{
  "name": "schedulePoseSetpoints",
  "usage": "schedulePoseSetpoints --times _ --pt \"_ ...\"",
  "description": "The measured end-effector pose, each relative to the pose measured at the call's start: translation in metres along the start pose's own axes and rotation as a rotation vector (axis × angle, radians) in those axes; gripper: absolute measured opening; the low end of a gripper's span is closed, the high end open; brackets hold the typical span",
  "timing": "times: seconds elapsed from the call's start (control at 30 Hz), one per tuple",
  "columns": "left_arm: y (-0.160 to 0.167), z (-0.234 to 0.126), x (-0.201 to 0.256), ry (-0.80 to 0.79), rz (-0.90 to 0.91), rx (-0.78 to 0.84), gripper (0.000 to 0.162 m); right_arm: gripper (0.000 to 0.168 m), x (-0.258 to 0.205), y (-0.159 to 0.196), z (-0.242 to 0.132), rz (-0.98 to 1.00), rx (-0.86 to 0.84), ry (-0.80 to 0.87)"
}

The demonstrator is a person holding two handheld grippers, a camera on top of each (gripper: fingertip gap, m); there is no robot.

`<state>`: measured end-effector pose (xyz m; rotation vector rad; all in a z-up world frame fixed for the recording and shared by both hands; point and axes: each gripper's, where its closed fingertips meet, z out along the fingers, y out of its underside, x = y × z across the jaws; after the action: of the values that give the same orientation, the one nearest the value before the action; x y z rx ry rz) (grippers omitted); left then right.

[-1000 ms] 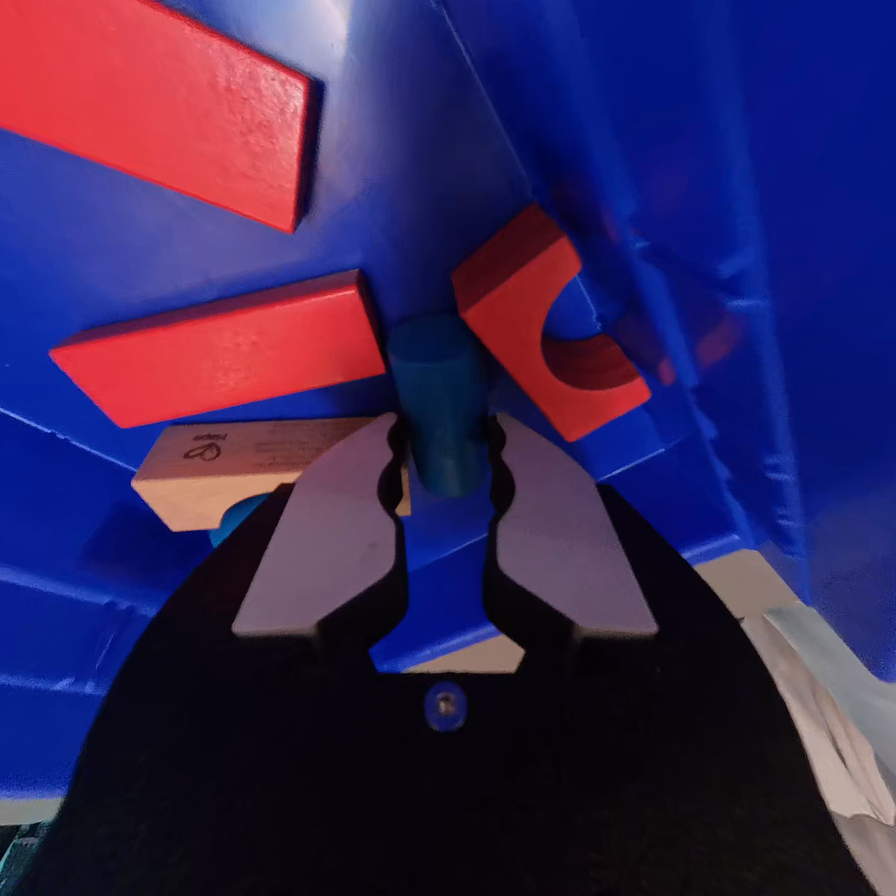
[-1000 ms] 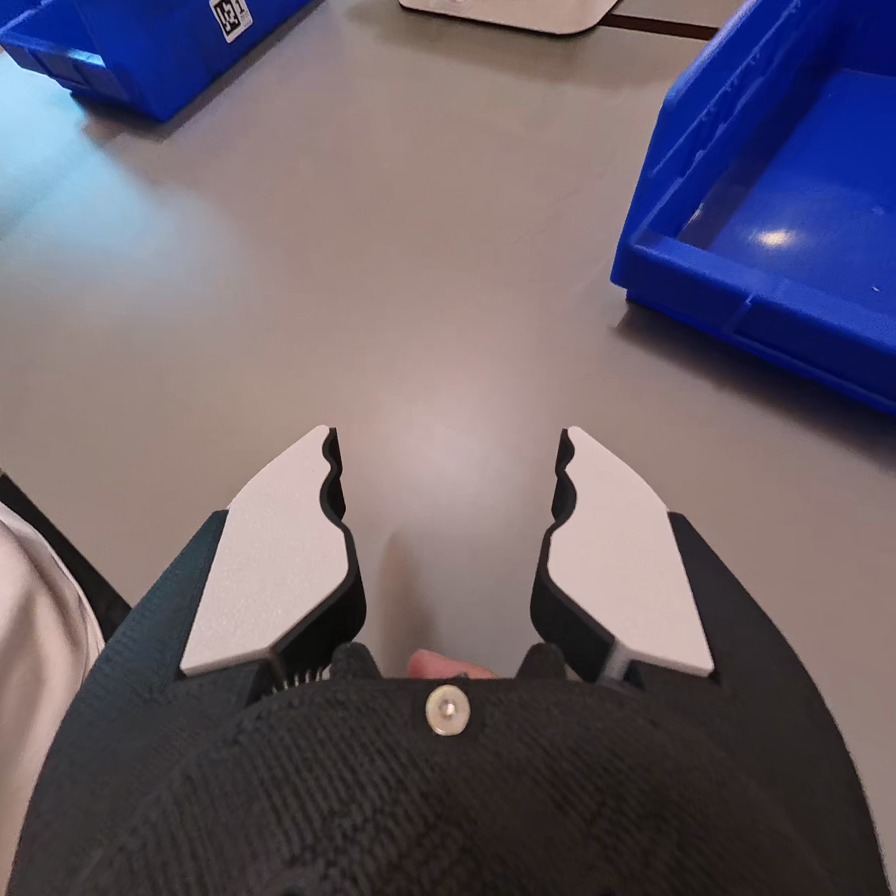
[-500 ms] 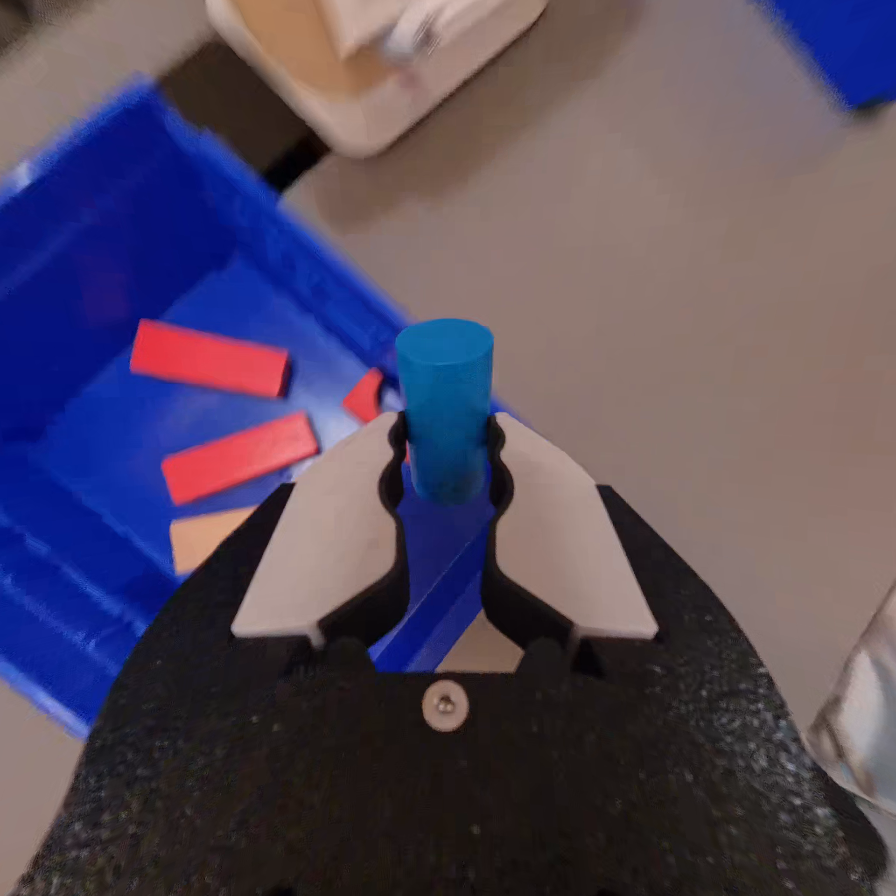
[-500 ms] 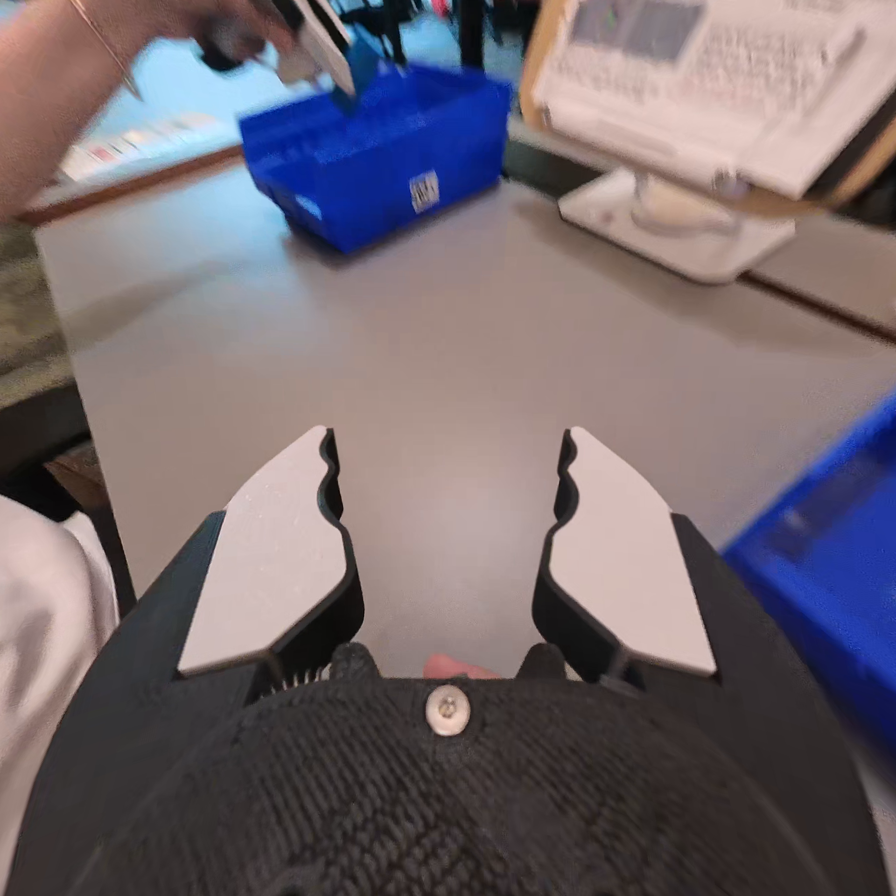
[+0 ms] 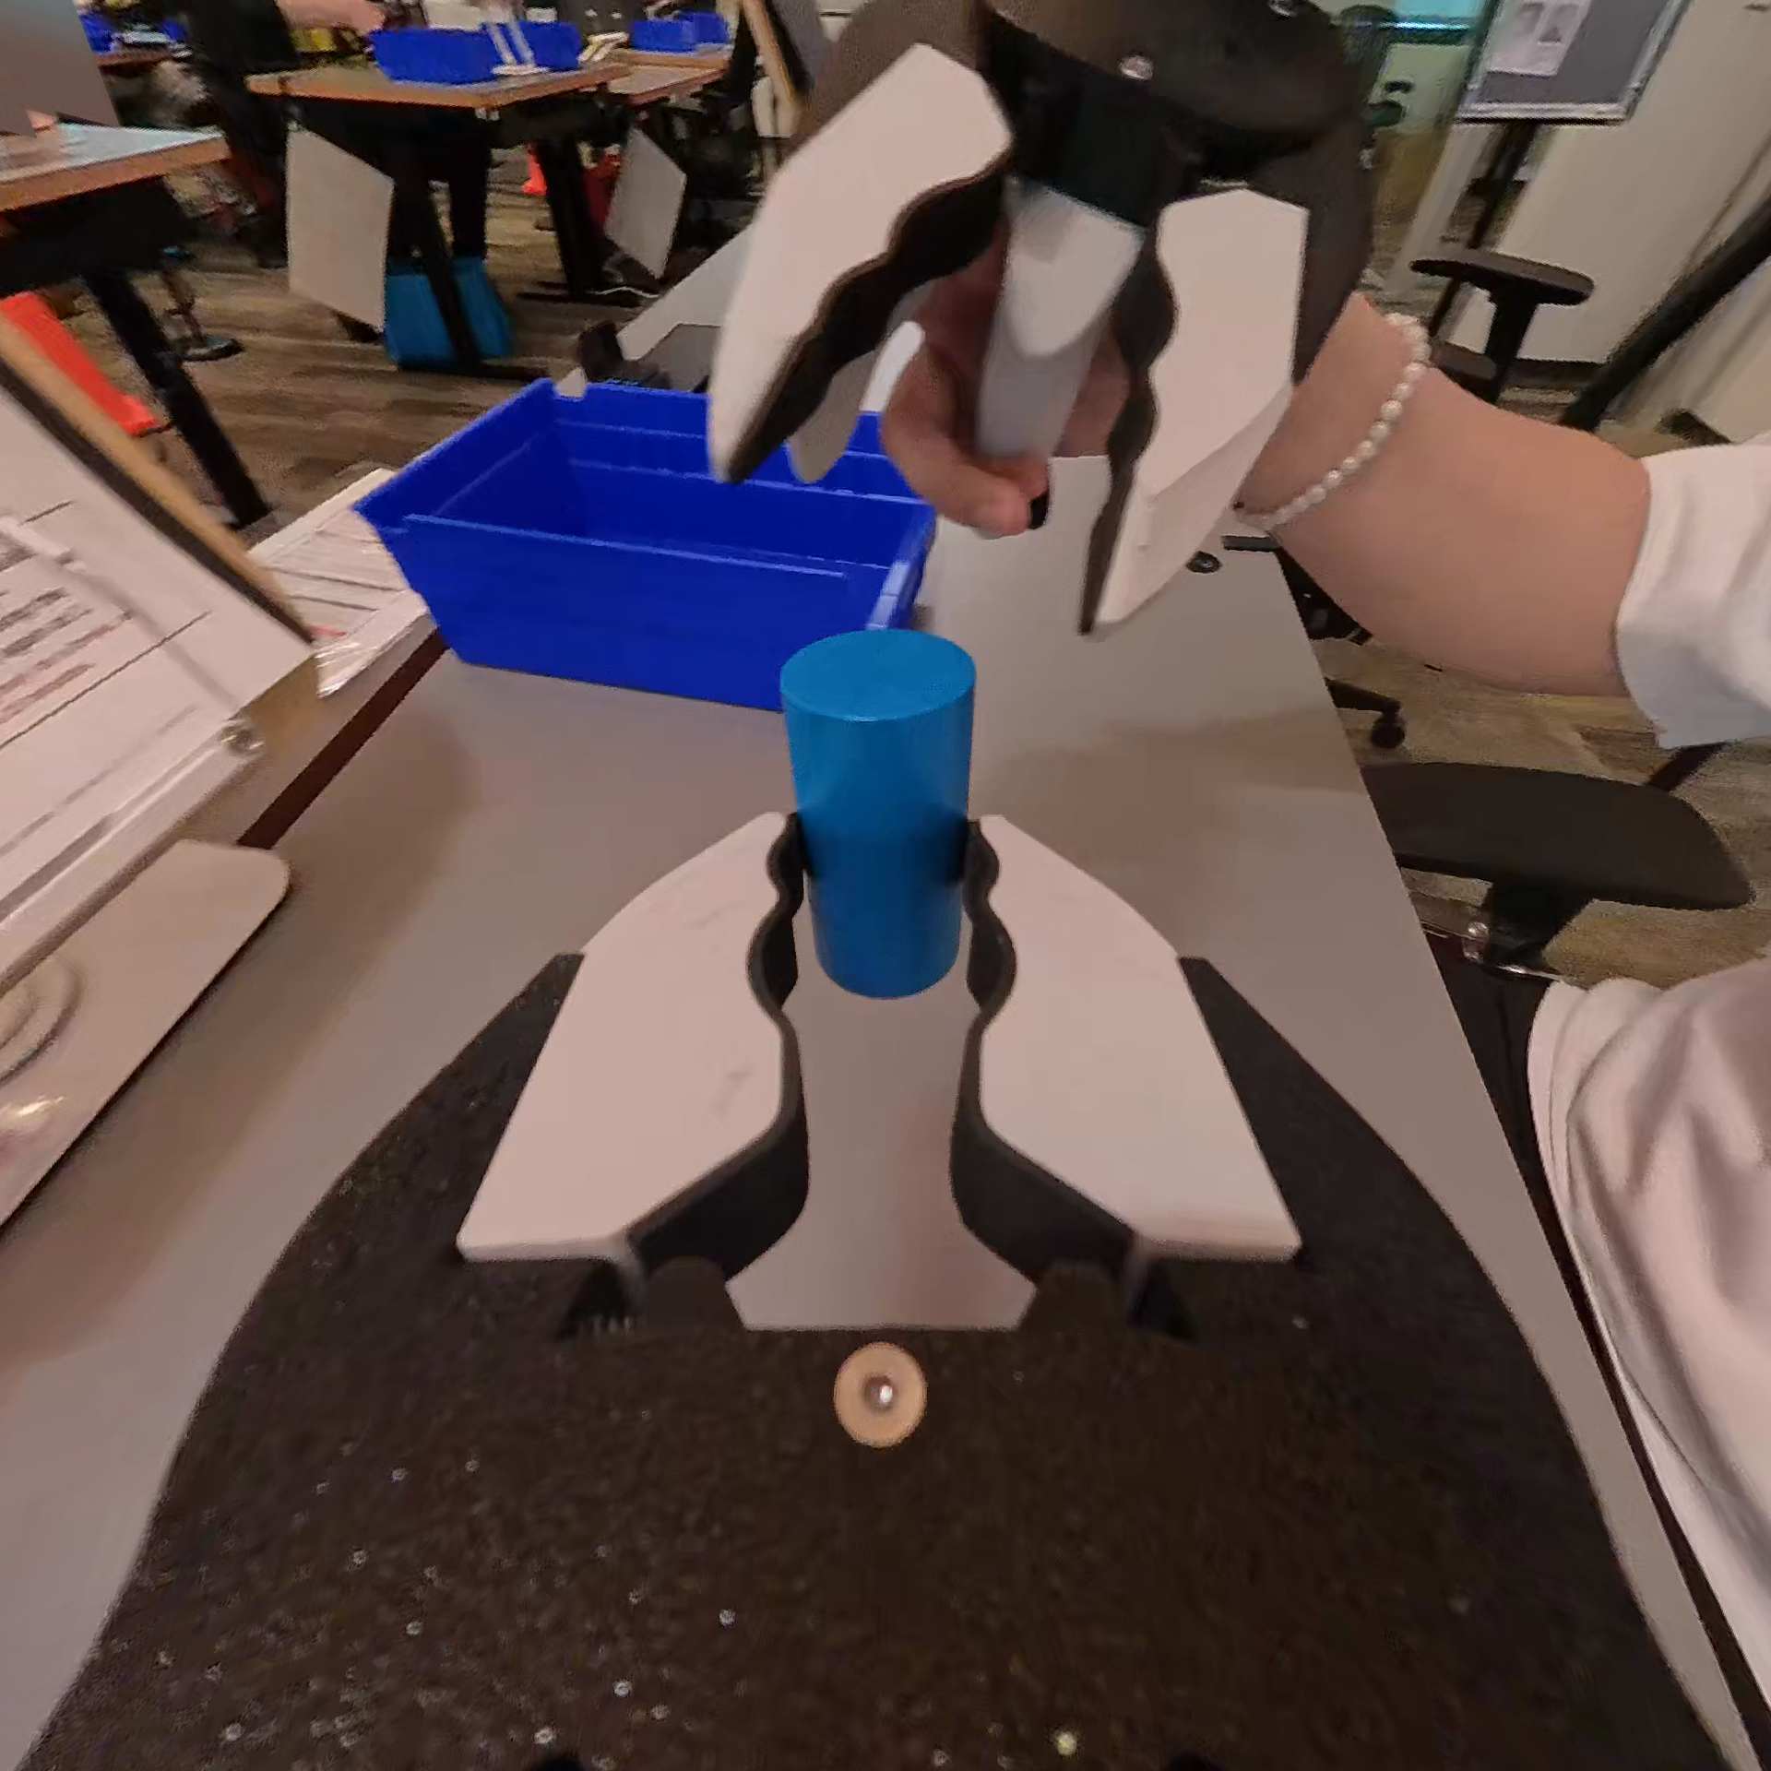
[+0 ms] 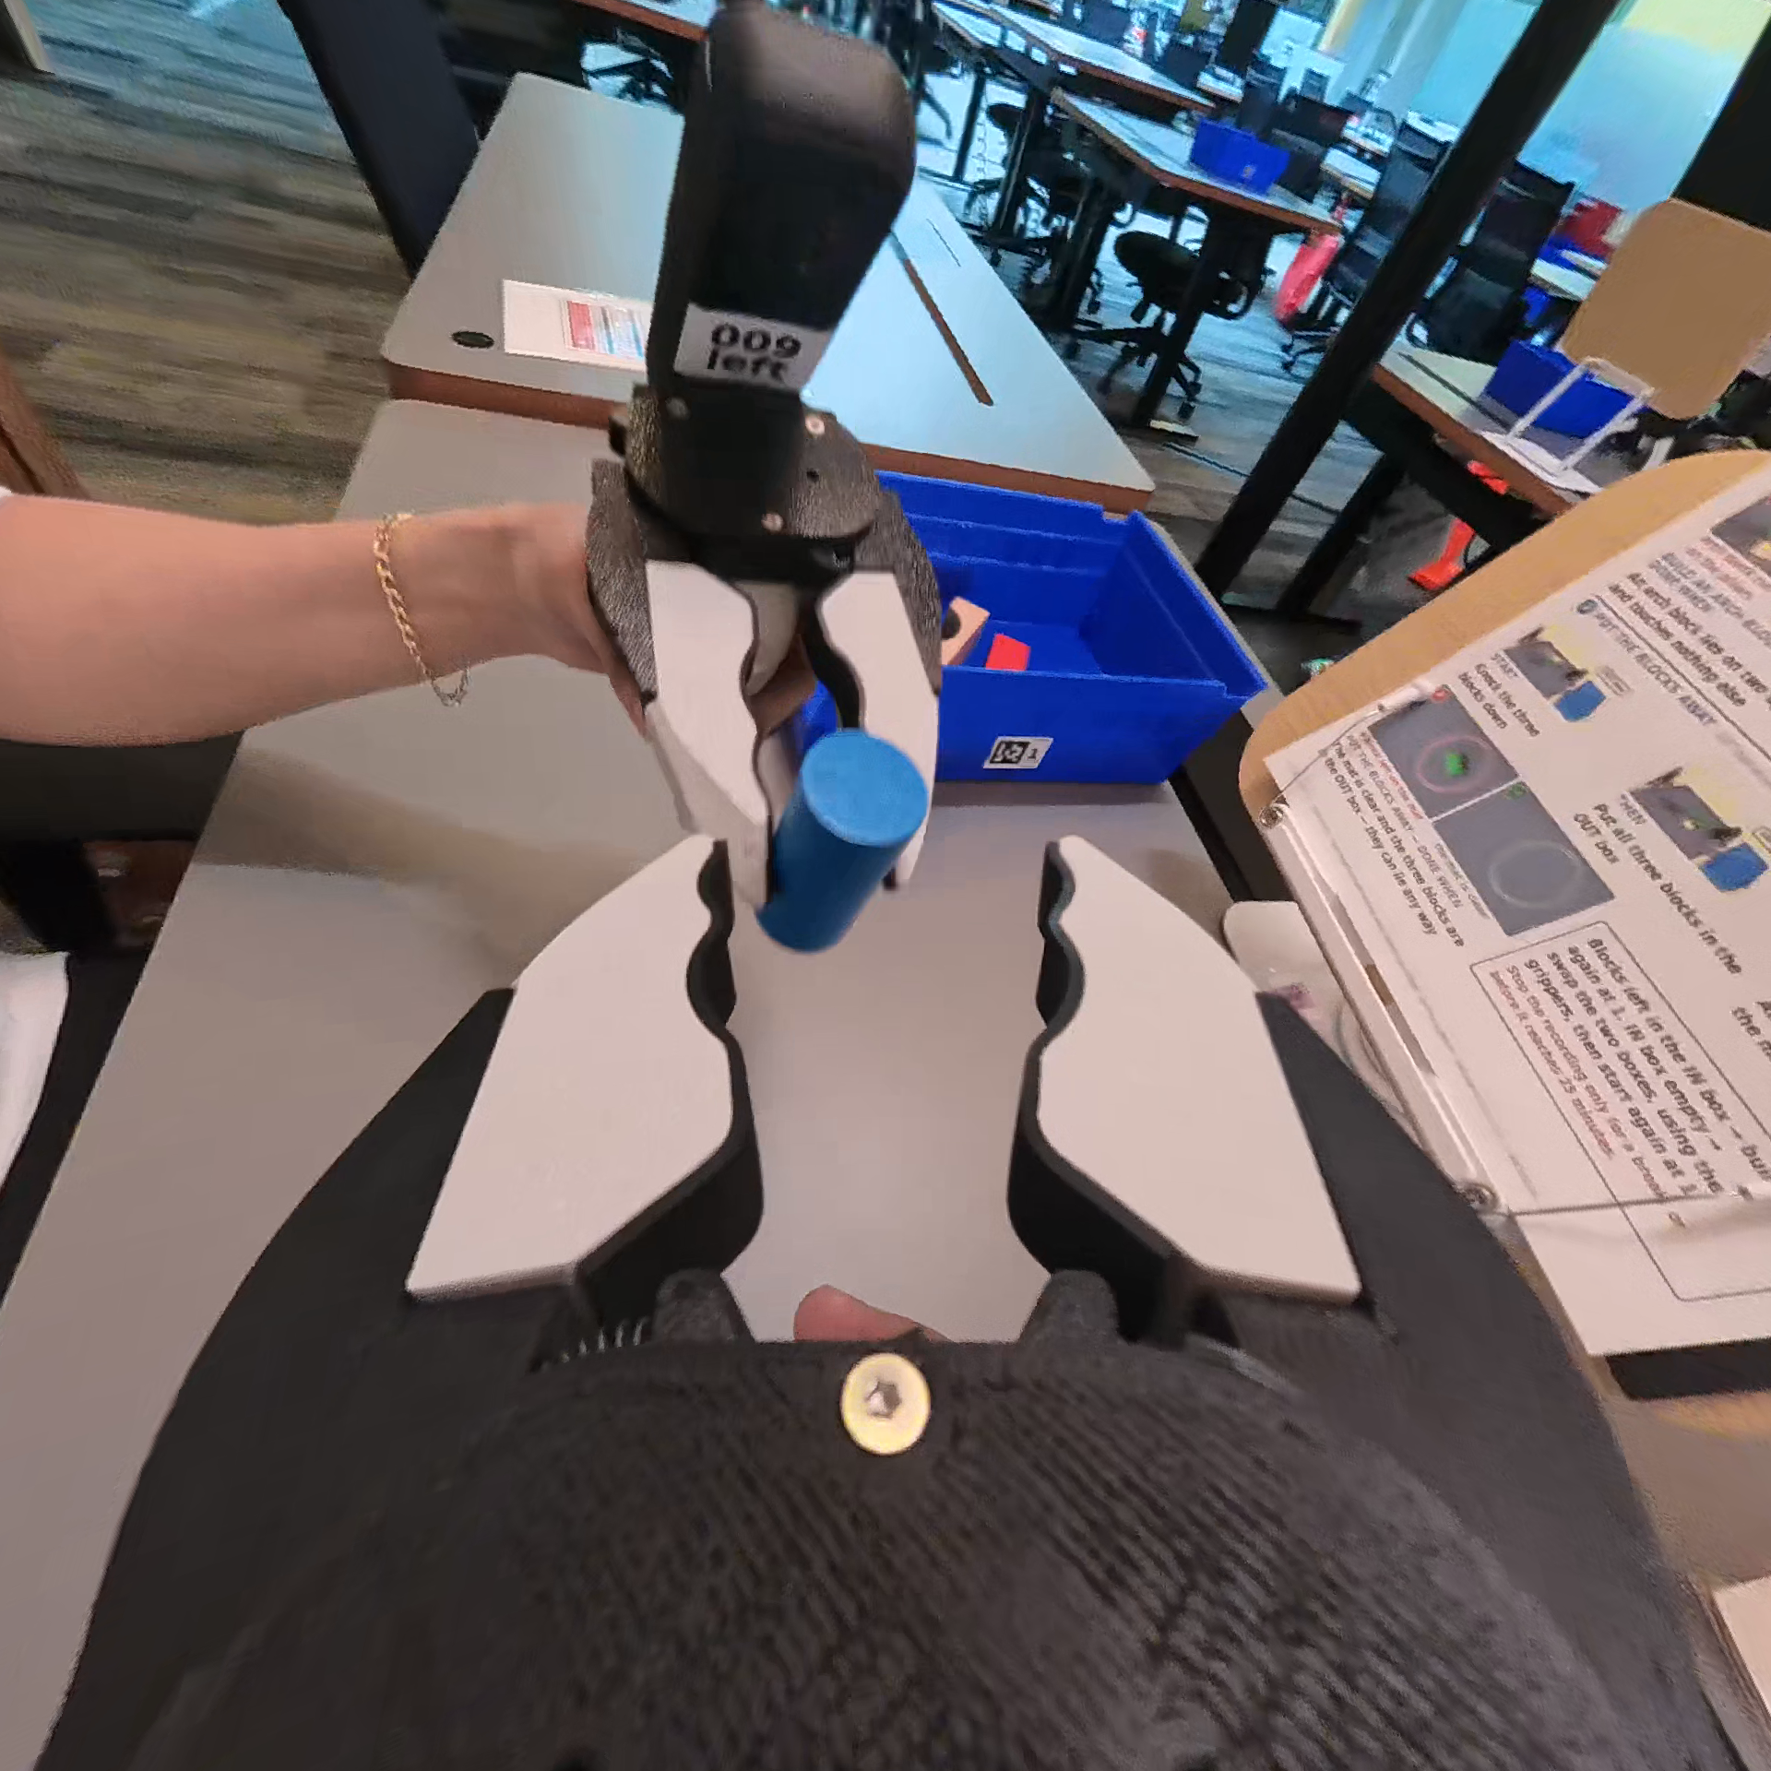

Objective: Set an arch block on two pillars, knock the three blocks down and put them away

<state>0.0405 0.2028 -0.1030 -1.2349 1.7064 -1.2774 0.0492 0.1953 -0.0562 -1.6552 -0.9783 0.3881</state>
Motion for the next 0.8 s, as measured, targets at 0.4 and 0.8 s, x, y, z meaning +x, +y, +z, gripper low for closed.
schedulePoseSetpoints --times 0.4,0.8 --pt "0.006 0.033 0.023 0.076 0.081 -0.008 0.031 0.041 -0.022 0.027 -0.003 0.061 0.001 -0.180" --pt "0.020 0.042 0.016 0.010 0.081 -0.061 0.033 0.031 -0.019 0.047 0.004 -0.008 -0.091 -0.133"
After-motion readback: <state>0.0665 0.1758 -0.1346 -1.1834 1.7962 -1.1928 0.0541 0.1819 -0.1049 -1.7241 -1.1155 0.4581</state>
